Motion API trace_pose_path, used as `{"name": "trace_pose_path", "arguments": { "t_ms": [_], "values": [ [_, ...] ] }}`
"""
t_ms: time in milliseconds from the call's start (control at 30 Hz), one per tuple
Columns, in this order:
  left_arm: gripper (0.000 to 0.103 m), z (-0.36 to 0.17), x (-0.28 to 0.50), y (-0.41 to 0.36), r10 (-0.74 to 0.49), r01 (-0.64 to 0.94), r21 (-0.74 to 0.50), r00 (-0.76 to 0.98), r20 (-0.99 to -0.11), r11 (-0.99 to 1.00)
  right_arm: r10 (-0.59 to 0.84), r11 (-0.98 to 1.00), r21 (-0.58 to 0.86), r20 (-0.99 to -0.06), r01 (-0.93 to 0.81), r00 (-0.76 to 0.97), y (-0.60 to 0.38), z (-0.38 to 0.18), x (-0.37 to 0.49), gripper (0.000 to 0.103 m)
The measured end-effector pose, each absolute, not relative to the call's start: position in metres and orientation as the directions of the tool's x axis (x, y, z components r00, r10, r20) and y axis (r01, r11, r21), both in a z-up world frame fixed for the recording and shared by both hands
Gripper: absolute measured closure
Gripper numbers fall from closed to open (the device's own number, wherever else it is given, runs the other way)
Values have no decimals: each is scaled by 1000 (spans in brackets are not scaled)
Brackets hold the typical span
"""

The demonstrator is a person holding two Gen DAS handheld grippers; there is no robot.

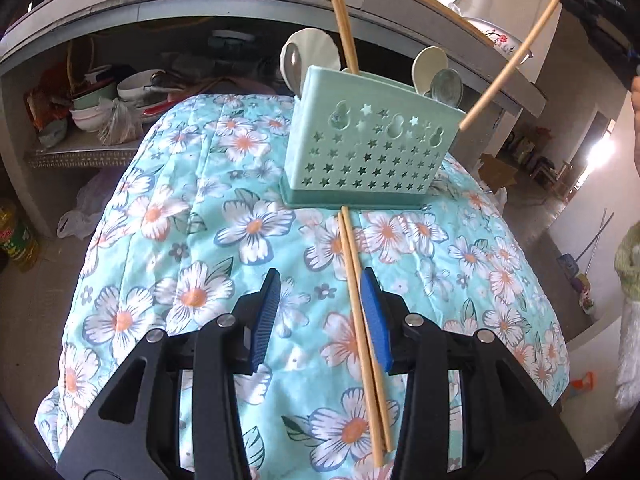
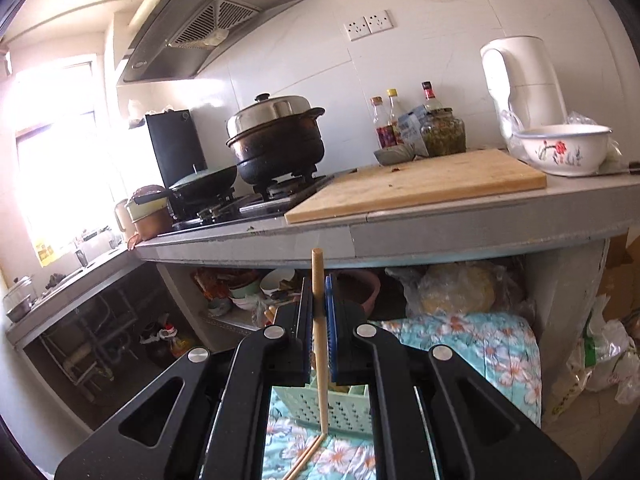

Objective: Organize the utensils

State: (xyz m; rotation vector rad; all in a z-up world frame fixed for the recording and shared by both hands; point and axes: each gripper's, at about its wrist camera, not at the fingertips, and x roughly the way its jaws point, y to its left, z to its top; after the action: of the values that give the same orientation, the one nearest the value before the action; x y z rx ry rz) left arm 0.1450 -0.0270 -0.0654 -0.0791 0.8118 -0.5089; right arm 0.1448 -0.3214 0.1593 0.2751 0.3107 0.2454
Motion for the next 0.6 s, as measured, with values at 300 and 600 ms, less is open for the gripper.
{"name": "trace_pose_path", "arguments": {
  "t_ms": [300, 600],
  "values": [
    [64, -74, 136, -12, -443, 377, -259, 569, -693, 889, 218, 967, 191, -280, -169, 935, -294, 163, 216, 97],
    [64, -71, 141, 4, -438, 349, -275, 587, -681, 896, 266, 957, 188, -277, -219, 923, -280, 171, 236, 97]
  ]
}}
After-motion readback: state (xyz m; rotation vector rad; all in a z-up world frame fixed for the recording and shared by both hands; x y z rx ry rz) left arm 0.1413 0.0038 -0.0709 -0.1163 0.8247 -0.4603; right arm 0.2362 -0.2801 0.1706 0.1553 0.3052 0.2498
